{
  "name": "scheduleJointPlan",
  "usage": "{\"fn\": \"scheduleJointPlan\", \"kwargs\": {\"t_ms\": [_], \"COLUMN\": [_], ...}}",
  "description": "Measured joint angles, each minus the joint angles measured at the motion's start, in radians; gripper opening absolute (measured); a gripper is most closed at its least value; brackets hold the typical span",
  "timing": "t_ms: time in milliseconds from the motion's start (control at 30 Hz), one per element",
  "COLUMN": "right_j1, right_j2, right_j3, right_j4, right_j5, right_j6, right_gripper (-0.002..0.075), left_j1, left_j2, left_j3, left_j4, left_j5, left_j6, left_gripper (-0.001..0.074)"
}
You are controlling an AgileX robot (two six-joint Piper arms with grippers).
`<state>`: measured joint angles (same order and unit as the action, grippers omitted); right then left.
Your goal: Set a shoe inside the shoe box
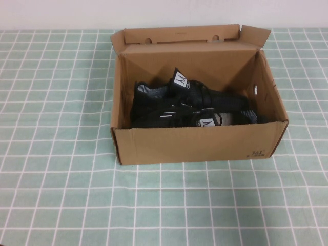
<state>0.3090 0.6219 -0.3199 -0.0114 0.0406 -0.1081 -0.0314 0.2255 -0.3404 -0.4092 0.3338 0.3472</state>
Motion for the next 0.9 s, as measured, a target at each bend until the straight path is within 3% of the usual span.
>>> {"fn": "scheduleJointPlan", "kwargs": {"t_ms": [667, 900], "right_j1": [0.000, 0.000], "right_j2": [0.002, 0.002], "right_j3": [0.000, 0.000], "right_j4": [0.000, 0.000], "right_j5": [0.019, 0.019], "right_j6": [0.000, 0.000], "right_gripper": [-0.0007, -0.0007], "left_j1": [0.000, 0.000], "left_j2": [-0.003, -0.155], "left_j3": [0.002, 0.108], "left_j4": [0.000, 0.052], "left_j5": [0.000, -0.096], "left_j6": [0.000, 0.000], "left_gripper": [0.0003, 0.0002]}}
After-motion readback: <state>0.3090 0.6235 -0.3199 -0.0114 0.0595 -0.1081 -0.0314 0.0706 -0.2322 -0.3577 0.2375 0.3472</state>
